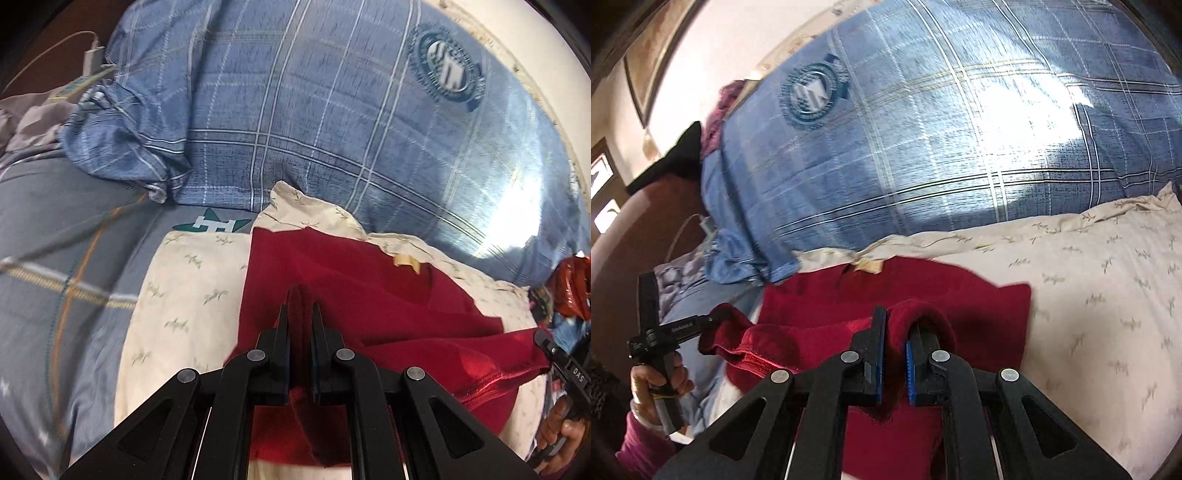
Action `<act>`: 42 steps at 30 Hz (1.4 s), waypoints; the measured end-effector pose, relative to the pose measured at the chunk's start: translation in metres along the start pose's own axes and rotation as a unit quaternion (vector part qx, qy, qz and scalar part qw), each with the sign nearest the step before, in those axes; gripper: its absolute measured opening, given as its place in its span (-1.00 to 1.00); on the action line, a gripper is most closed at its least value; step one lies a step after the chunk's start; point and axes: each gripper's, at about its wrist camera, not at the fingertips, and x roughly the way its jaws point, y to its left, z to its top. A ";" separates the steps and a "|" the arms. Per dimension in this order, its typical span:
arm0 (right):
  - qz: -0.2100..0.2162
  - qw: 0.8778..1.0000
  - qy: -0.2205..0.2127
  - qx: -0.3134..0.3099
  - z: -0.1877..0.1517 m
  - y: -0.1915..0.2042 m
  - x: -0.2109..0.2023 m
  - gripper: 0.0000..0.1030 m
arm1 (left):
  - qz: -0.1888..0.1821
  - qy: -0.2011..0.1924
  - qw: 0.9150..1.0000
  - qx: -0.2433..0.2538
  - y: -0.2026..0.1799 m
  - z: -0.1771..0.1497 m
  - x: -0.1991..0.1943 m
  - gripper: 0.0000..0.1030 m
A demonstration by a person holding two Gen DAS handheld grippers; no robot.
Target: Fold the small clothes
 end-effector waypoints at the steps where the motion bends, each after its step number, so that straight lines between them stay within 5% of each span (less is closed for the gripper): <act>1: -0.002 1.000 0.002 0.004 0.003 -0.004 0.005 -0.85 | 0.002 0.002 1.000 -0.001 -0.001 0.007 0.010 -0.88; 8: -0.004 0.995 0.066 0.069 0.011 -0.046 0.073 -0.78 | 0.010 0.034 0.999 -0.022 0.003 0.031 0.080 -0.82; 11: 0.009 0.995 0.069 0.069 0.010 -0.052 0.070 -0.67 | 0.013 0.031 0.998 -0.059 0.017 0.035 0.094 -0.36; 12: 0.014 0.995 0.063 0.071 0.010 -0.052 0.065 -0.53 | 0.011 0.024 0.997 -0.071 0.023 0.036 0.094 -0.13; 13: 0.017 0.996 0.054 0.072 0.010 -0.052 0.055 -0.39 | 0.007 0.019 0.997 -0.077 0.027 0.037 0.092 -0.07; 14: 0.004 0.997 0.036 0.070 0.010 -0.050 0.043 -0.02 | 0.002 0.012 0.997 -0.082 0.032 0.038 0.089 -0.06; 15: -0.010 0.998 0.014 0.063 0.009 -0.048 0.028 0.07 | 0.001 0.007 0.996 -0.087 0.037 0.040 0.084 -0.03; 20: -0.001 1.000 0.007 -0.019 -0.004 -0.016 0.004 -0.08 | 0.011 -0.018 0.999 -0.044 0.030 0.028 0.056 -0.01; 25: -0.038 0.994 0.057 -0.087 -0.021 0.012 0.045 -0.23 | 0.000 -0.025 1.000 -0.004 0.014 0.003 0.046 0.00; 30: -0.080 0.993 0.056 -0.061 0.012 0.003 0.101 -0.21 | 0.017 0.014 0.999 0.032 -0.006 0.009 0.089 0.00; 32: -0.123 0.989 0.068 -0.040 0.023 -0.009 0.127 -0.18 | 0.028 0.036 0.999 0.022 -0.003 0.016 0.118 0.00; 35: -0.128 0.986 0.101 -0.030 0.022 -0.023 0.155 -0.19 | 0.037 0.065 0.997 0.000 0.006 0.022 0.151 0.06; 42: -0.103 0.991 0.085 -0.024 0.016 -0.015 0.110 0.04 | 0.021 0.055 0.998 -0.006 0.024 0.020 0.124 0.05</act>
